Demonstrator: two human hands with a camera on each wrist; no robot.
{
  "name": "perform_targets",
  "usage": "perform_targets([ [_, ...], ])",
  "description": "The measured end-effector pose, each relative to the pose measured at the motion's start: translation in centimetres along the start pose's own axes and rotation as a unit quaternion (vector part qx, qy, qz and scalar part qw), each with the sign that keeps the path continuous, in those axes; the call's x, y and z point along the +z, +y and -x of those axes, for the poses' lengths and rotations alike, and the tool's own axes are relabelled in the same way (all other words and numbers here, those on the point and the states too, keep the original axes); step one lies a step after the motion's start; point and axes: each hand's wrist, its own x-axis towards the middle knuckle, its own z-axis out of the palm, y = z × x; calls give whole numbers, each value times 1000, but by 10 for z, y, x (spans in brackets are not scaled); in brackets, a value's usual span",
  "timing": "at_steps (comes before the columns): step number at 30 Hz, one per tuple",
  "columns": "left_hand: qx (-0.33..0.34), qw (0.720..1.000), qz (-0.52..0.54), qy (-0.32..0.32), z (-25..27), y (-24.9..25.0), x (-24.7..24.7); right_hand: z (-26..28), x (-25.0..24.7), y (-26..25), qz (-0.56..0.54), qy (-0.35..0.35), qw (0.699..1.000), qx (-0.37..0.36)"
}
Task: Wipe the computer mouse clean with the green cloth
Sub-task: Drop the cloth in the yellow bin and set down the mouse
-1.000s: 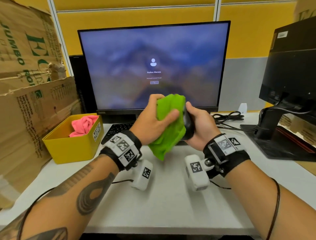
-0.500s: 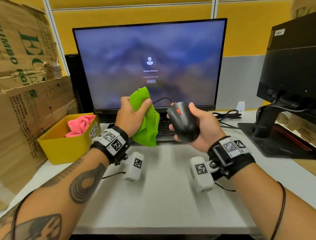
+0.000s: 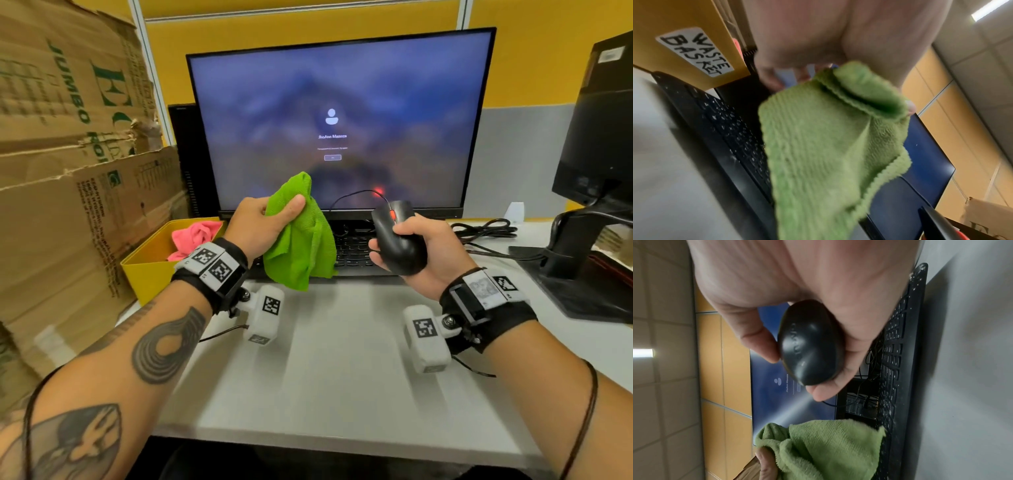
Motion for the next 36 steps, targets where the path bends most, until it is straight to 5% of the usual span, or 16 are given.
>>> perform_targets([
  [4,-28,999,33,10,4,3,-16,-7,-1,1,15,0,1000,13],
  [9,-69,991,-7,112,-10,-3,-53,-10,-4,4,17,10,1000,15],
  [15,-66,953,-173,238,-17,3,-110,-10,14,13,8,17,1000,25],
  [21,-131,909,-355,177,-21,-18,-137,-13,85,34,41,-3,999,35],
  [28,-270,832,-480,-73,0,-23,-128,-24,124,58,64,-19,996,55],
  [31,-286,813,-495,-115,4,-25,-125,-26,120,60,76,-22,995,58],
  [36,-256,838,-473,-88,0,-17,-108,-24,103,52,90,4,995,50],
])
